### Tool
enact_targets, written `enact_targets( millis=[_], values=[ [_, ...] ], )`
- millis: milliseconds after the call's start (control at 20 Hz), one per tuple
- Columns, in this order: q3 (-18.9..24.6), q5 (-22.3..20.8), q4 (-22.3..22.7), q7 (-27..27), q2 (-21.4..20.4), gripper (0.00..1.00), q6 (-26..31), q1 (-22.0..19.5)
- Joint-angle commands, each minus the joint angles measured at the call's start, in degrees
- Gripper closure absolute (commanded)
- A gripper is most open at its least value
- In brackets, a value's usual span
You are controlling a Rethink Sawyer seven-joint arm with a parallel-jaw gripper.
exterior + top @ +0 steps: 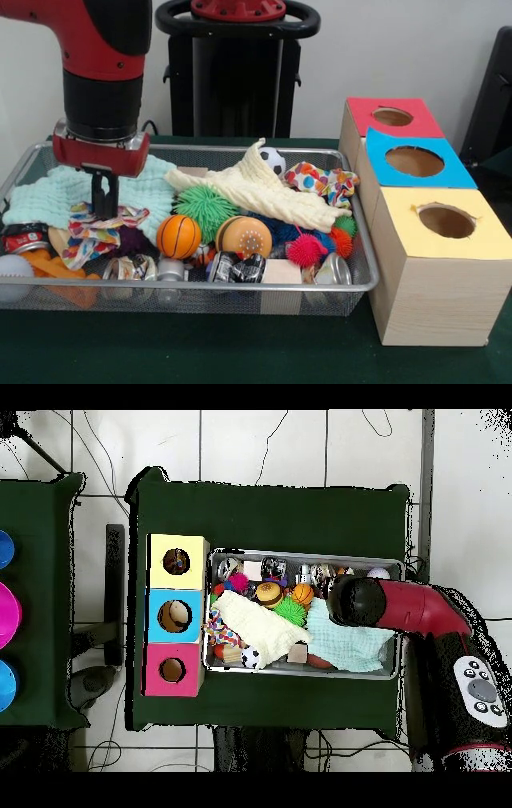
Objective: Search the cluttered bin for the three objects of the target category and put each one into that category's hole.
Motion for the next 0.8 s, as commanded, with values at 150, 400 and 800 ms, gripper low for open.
enact_targets(
  millis=[150, 400, 800],
  values=[
    [2.4, 1.2, 4.0, -0.7, 0.4, 1.0, 5.0, -0.4],
    [2.0, 2.1, 5.9, 0.7, -2.0, 1.0, 5.9, 0.6],
    [2.4, 4.5, 9.2, 2.0, -5.6, 1.0, 7.1, 1.7]
  ],
)
